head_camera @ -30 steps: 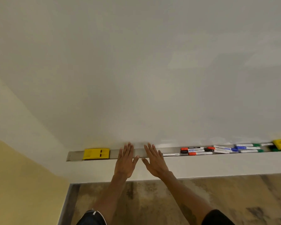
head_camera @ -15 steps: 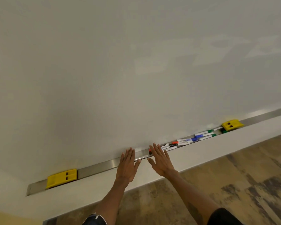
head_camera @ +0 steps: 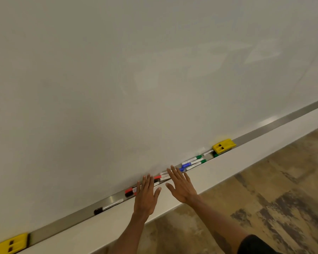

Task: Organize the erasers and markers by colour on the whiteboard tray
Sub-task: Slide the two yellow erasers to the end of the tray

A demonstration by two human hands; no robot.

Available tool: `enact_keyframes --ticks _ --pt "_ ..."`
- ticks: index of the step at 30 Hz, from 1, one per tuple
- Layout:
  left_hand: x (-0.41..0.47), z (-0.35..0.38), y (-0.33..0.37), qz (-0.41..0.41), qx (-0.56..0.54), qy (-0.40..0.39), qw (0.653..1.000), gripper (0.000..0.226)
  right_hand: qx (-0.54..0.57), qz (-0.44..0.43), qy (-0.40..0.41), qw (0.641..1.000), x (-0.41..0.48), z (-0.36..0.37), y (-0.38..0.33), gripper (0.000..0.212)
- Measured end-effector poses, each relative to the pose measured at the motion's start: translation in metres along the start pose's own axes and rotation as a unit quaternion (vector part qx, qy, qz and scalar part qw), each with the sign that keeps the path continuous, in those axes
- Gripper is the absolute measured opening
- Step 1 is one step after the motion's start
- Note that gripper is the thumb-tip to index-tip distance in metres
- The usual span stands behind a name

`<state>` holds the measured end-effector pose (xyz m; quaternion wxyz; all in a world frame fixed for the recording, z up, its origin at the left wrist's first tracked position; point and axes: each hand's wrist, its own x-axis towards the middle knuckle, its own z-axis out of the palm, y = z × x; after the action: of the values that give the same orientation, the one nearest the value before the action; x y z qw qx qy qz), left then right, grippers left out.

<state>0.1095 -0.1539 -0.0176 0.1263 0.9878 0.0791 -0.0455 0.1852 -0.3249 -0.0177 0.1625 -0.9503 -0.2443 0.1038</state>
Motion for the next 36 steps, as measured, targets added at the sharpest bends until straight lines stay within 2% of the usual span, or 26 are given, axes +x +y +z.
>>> enact_keyframes --ticks 4,8,11,15,18,23,26,28,31,36 --pt "0.031 0.007 0.064 -0.001 -0.004 -0.012 1.000 0.109 0.002 0.020 0.008 1.000 0.007 -0.023 0.068 0.082" --pt "0.056 0.014 0.121 0.004 -0.047 -0.033 0.998 0.085 0.008 0.039 0.020 0.999 0.012 -0.046 0.122 0.079" --pt "0.078 0.024 0.162 0.019 -0.085 -0.039 0.995 0.094 0.016 0.060 0.021 0.998 0.015 -0.059 0.168 0.069" --pt "0.102 0.037 0.210 0.017 -0.142 -0.045 0.989 0.114 0.039 0.089 0.029 0.995 0.019 -0.076 0.221 0.067" --pt "0.123 0.047 0.247 0.019 -0.169 -0.066 0.983 0.116 0.060 0.119 0.042 0.990 0.024 -0.088 0.264 0.067" --pt "0.160 0.058 0.294 0.021 -0.197 -0.096 0.976 0.100 0.095 0.168 0.062 0.979 0.036 -0.106 0.326 0.066" --pt "0.183 0.065 0.317 0.011 -0.221 -0.105 0.969 0.075 0.126 0.199 0.072 0.969 0.045 -0.111 0.359 0.066" --pt "0.197 0.070 0.329 -0.026 -0.294 -0.105 0.950 0.067 0.157 0.219 0.079 0.960 0.052 -0.112 0.376 0.064" --pt "0.216 0.075 0.341 -0.095 -0.412 -0.099 0.901 0.066 0.224 0.238 0.087 0.941 0.066 -0.112 0.395 0.061" --pt "0.235 0.082 0.353 -0.150 -0.465 -0.102 0.866 0.065 0.310 0.244 0.089 0.915 0.090 -0.113 0.406 0.057"
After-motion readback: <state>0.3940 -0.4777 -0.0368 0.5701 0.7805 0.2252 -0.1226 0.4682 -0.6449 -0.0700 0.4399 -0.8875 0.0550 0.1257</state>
